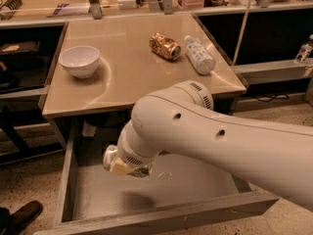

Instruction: Pick 7up can from top drawer and place on counter

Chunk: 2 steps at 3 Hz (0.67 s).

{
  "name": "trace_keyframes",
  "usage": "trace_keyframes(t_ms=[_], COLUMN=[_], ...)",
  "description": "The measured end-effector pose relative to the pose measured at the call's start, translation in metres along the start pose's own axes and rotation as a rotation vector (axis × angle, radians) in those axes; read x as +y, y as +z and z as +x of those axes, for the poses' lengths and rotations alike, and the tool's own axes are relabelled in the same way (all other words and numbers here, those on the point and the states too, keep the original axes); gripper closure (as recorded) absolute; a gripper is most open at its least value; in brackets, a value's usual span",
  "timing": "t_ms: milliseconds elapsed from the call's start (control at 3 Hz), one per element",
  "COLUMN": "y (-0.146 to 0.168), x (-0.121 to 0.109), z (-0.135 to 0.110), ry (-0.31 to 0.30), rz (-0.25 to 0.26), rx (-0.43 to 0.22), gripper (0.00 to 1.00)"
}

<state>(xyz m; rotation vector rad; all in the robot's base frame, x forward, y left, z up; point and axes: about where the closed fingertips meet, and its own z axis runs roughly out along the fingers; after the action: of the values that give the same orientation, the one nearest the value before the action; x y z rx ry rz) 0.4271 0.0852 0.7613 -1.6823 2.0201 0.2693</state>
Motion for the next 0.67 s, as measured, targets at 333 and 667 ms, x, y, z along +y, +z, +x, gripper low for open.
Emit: trace_keyframes(t_ms=[333,667], y=[-0.005,-0.008], x=[0.000,-0.024], z=[-0.002,-0.003], ry=[-0.006,0.020], rz=[0.009,0.026], rx=[0.001,-0.044], gripper=[1.00,1.00])
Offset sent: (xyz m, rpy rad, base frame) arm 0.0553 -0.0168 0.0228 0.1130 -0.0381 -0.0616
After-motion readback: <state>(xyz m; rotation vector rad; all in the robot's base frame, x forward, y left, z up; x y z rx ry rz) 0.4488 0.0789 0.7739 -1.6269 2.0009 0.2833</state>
